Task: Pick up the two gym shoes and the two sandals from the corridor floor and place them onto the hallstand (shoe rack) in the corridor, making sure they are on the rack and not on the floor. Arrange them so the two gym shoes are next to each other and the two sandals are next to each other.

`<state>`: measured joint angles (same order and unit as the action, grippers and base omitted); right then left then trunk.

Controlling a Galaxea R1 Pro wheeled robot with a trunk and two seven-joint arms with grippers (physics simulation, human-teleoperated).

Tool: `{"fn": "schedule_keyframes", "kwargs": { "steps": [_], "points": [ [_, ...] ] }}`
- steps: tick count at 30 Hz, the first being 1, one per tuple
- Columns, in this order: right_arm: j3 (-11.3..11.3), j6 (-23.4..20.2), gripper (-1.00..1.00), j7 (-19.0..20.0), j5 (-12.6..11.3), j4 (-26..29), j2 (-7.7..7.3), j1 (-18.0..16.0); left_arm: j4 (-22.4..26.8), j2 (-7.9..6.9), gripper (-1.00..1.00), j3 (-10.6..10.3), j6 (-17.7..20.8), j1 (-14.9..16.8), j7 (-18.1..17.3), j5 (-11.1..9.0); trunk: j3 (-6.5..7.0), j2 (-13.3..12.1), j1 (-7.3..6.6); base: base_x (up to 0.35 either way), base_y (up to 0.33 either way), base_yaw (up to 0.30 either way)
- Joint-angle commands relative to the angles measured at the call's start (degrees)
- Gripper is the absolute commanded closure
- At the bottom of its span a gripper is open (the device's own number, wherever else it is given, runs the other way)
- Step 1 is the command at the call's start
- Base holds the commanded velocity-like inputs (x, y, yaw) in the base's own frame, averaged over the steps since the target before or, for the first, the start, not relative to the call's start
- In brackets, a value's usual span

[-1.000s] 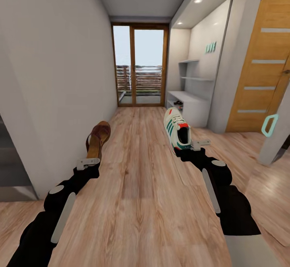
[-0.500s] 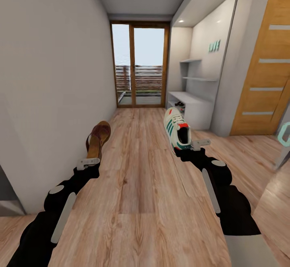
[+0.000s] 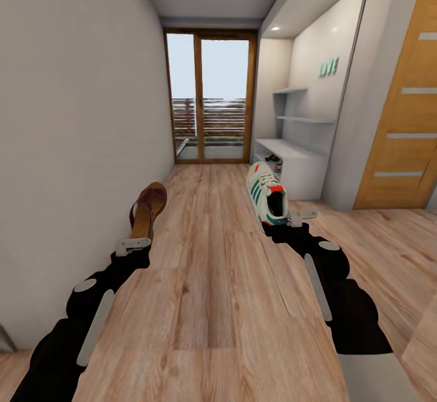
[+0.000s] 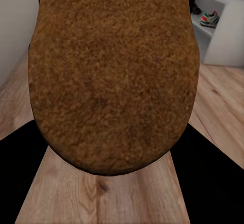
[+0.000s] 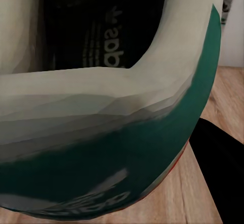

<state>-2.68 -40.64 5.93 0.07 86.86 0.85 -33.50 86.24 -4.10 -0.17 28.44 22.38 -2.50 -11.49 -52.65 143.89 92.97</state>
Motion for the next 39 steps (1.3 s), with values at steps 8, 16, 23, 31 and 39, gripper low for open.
{"fn": "schedule_keyframes", "kwargs": {
  "steps": [8, 16, 23, 31, 39],
  "points": [
    [0.03, -0.32, 1.00, 0.13, 0.02, 0.07, 0.00, -0.02, 0.07, -0.03, 1.00, 0.00, 0.30, 0.03, -0.04, -0.20, -0.06, 0.03, 0.02, 0.344, 0.000, 0.000],
    [0.05, -0.32, 1.00, 0.13, 0.02, 0.07, -0.02, 0.00, 0.07, -0.03, 1.00, 0.00, 0.30, 0.03, -0.04, -0.20, -0.06, 0.03, 0.02, 0.344, 0.048, 0.000],
    [0.04, -0.32, 1.00, 0.13, 0.02, 0.07, -0.01, -0.02, 0.07, -0.03, 1.00, 0.00, 0.38, 0.03, -0.04, -0.20, -0.06, 0.03, 0.02, 0.344, 0.104, 0.000],
    [0.05, -0.32, 1.00, 0.13, 0.02, 0.07, -0.03, -0.06, 0.07, -0.03, 1.00, 0.00, 0.39, 0.03, -0.04, -0.16, -0.06, 0.03, 0.02, 0.344, 0.105, 0.000],
    [-0.01, -0.32, 1.00, 0.13, 0.01, 0.07, 0.02, -0.03, 0.07, -0.03, 1.00, 0.00, 0.38, 0.03, -0.04, -0.13, -0.06, 0.03, 0.02, 0.344, 0.105, 0.000]
  ]
}}
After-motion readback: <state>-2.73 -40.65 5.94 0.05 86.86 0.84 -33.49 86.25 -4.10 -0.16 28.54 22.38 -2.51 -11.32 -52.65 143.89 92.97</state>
